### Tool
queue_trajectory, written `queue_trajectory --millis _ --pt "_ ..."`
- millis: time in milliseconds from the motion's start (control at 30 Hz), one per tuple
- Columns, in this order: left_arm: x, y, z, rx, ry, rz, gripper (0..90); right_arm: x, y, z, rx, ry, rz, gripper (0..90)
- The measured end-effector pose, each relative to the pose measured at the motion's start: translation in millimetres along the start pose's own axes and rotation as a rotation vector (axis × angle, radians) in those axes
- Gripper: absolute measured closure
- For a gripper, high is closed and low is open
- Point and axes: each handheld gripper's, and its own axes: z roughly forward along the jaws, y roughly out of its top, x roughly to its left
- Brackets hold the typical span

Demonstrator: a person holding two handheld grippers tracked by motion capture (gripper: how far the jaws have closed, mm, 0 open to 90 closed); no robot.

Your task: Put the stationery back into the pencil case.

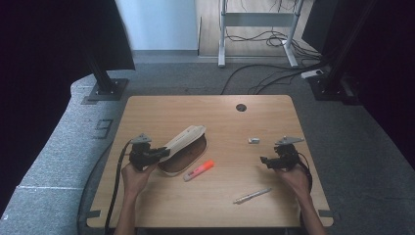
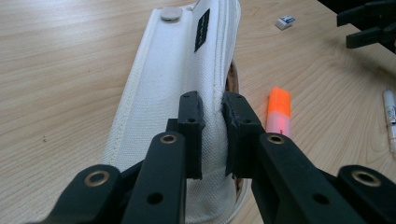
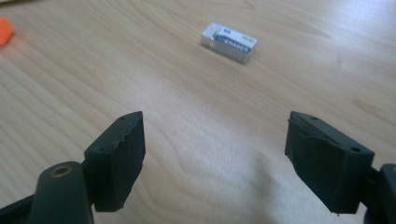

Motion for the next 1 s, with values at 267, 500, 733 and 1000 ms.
queue_trajectory --millis 267,500,733,1000 --pt "-0.6 0.1 -0.1 0.001 0.000 0.003 78.3 -7.8 16.5 12.5 -0.014 0.019 -0.007 24.9" --pt "-0.4 0.2 -0.6 0.000 -0.001 0.002 78.4 -12.0 31.1 22.2 0.005 0.011 -0.054 35.6" --pt "-0.2 0.2 -0.6 -0.002 -0.003 0.001 78.4 -17.3 42.4 34.9 0.019 0.001 -0.079 39.4" --pt "0.3 0.0 -0.5 -0.002 -0.006 0.001 78.4 -23.6 49.4 51.6 0.052 0.011 -0.104 40.7"
